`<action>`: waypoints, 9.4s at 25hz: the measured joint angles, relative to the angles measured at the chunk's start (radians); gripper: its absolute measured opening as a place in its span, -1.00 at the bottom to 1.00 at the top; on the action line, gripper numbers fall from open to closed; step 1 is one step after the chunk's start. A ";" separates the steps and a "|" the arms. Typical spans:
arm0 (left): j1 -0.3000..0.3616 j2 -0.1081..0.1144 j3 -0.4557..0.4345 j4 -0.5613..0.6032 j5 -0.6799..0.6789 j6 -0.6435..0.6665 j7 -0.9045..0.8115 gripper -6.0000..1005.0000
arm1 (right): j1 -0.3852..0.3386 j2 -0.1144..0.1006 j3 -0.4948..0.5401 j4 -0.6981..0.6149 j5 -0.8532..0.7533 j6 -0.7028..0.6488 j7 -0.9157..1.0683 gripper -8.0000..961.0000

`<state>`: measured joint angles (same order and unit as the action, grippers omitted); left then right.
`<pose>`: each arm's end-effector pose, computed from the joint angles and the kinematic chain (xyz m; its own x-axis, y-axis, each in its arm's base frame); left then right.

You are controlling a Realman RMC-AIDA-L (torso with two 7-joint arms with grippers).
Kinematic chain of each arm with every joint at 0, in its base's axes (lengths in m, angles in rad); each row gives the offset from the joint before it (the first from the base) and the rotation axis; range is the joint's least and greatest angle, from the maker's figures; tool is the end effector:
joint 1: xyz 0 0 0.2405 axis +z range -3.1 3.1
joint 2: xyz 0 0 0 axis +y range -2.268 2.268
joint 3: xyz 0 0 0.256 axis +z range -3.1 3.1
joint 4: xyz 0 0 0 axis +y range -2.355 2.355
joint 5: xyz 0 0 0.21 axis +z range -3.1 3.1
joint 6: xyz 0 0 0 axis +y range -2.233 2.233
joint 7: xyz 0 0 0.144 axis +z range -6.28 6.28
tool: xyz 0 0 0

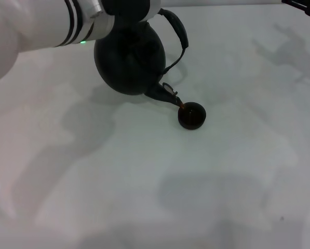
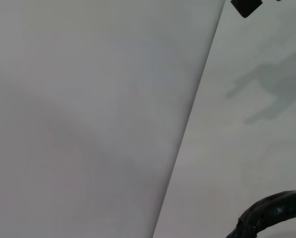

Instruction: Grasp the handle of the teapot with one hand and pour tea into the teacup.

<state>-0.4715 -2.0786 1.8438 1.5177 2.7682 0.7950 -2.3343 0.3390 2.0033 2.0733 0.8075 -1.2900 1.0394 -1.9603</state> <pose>-0.1063 0.3729 -0.0420 0.9753 -0.0736 -0.2083 -0.1965 -0.7197 -0.6659 0.2819 0.3724 0.0665 0.7824 -0.0731 -0.6185 -0.5336 -0.5908 -0.6052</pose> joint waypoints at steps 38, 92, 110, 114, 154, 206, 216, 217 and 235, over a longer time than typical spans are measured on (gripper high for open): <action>-0.044 0.003 0.025 -0.032 0.013 0.003 0.003 -0.76 | 0.000 0.000 0.001 -0.002 0.000 -0.007 -0.006 0.79; 0.330 0.005 -0.414 0.065 -0.861 -0.010 0.351 -0.77 | 0.021 0.000 -0.008 -0.029 -0.009 -0.019 -0.012 0.79; 0.350 0.008 -0.826 -0.464 -1.376 0.429 0.985 -0.76 | 0.022 0.000 -0.024 -0.051 -0.012 -0.014 -0.008 0.79; 0.308 0.010 -0.880 -0.578 -1.377 0.478 1.059 -0.76 | 0.022 0.000 -0.026 -0.053 -0.013 -0.012 0.000 0.79; 0.205 0.008 -0.891 -0.893 -1.334 0.355 1.237 -0.74 | 0.024 0.000 -0.059 -0.065 -0.012 -0.009 -0.008 0.79; 0.378 0.005 -0.906 -0.784 -1.342 0.485 1.250 0.10 | 0.024 -0.002 -0.053 -0.055 -0.014 -0.010 -0.008 0.79; 0.507 0.000 -1.078 -0.837 -1.530 0.578 1.400 0.09 | -0.001 -0.017 -0.045 -0.054 -0.006 -0.008 -0.026 0.79; 0.516 0.000 -1.100 -0.856 -1.572 0.581 1.422 0.09 | -0.004 -0.018 -0.037 -0.054 -0.005 -0.004 -0.031 0.79; 0.482 0.001 -1.251 -1.147 -2.030 0.637 1.739 0.10 | -0.073 -0.004 0.162 -0.252 0.226 0.131 -0.372 0.79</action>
<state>0.0103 -2.0776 0.5932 0.3704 0.7380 1.4321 -0.5956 0.2657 1.9997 2.2349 0.5552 -1.0638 1.1704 -2.3328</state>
